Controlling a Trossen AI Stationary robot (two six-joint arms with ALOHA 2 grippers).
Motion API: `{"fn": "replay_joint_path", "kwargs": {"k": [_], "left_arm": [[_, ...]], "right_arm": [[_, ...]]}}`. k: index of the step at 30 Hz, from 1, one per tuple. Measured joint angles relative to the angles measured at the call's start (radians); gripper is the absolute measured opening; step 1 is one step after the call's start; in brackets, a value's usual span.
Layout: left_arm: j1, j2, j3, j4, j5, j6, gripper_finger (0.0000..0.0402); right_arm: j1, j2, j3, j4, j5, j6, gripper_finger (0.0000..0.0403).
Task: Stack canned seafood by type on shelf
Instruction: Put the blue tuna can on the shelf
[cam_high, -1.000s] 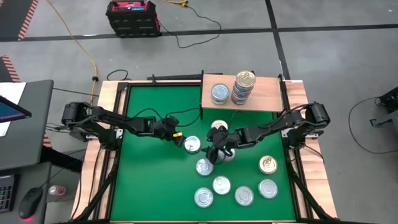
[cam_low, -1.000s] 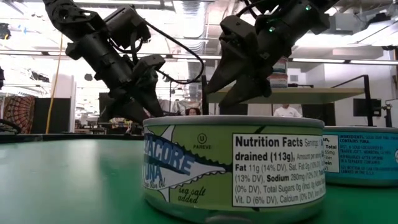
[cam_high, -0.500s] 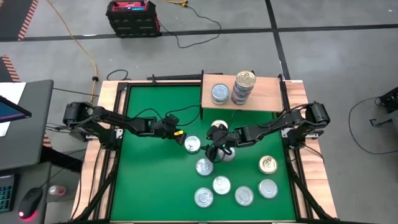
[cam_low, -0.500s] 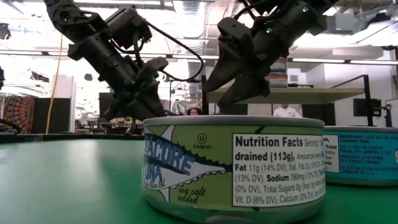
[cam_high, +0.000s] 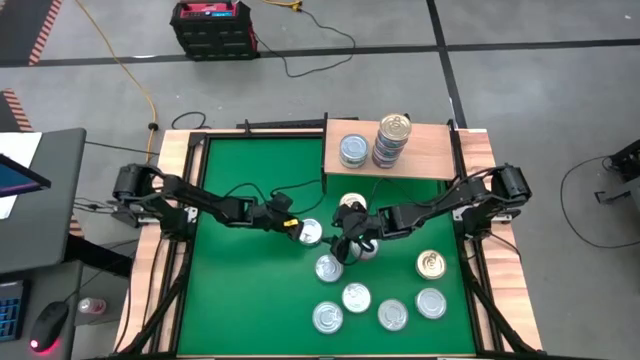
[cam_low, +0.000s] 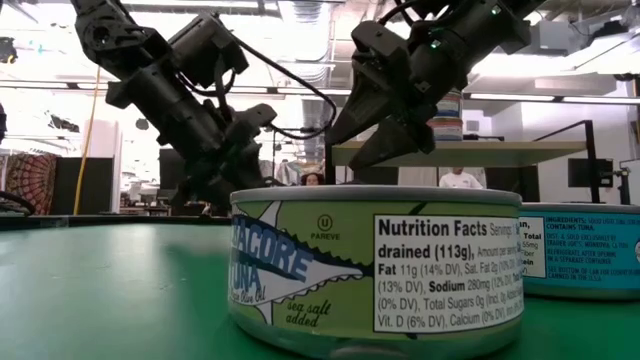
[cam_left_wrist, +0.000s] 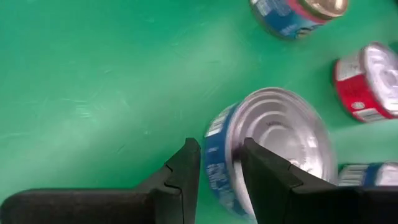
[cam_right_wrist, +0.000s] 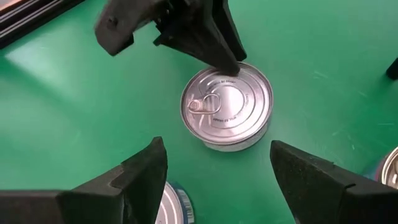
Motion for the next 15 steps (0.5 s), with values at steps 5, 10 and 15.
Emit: {"fn": "replay_joint_path", "kwargs": {"k": [5, 10, 15], "left_arm": [[-0.013, 0.003, 0.002, -0.01, -0.019, -0.001, 0.0085], [-0.008, 0.002, 0.002, -0.015, -0.005, 0.006, 0.0012], [0.02, 0.002, 0.002, -0.029, 0.087, 0.007, 0.0002]], "right_arm": [[0.012, 0.0, 0.0, -0.014, 0.0, 0.003, 0.0306], [0.019, 0.0, 0.0, -0.02, -0.006, 0.003, 0.0306], [0.031, 0.0, 0.0, -0.023, -0.029, 0.003, 0.0306]]}}
